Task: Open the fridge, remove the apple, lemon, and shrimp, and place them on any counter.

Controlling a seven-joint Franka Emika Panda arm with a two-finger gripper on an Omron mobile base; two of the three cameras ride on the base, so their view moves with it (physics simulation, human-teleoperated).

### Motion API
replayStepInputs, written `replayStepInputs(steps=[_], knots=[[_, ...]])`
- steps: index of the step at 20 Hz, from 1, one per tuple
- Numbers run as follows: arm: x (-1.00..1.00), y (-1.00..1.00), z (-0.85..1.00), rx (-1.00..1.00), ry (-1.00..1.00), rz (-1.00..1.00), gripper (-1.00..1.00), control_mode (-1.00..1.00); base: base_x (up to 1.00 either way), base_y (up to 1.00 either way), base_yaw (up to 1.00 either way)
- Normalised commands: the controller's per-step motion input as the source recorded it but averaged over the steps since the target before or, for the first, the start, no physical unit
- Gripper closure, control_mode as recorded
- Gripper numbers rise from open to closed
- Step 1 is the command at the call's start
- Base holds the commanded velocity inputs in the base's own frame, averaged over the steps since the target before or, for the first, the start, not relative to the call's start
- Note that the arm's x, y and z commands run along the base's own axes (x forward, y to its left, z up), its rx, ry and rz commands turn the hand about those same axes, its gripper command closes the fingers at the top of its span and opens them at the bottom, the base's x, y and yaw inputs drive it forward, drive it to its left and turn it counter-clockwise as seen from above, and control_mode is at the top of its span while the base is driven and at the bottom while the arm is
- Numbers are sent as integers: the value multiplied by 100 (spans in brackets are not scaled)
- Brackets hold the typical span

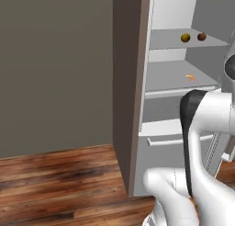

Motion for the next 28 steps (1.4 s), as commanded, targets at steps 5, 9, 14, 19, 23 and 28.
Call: replayStepInputs(steps=[5,9,14,19,23,28], knots=[[53,98,-13,-12,2,-26,-100,-100,0,0,0],[66,30,-12,0,3,-11,-100,-100,0,0,0],[100,-40,-5,6,9,-8,-100,-100,0,0,0],[91,-42,-16,7,5,-5,-100,-100,0,0,0],[63,-23,-41,5,0,-5,-100,-100,0,0,0],[70,-25,-41,7,0,-5,-100,-100,0,0,0]])
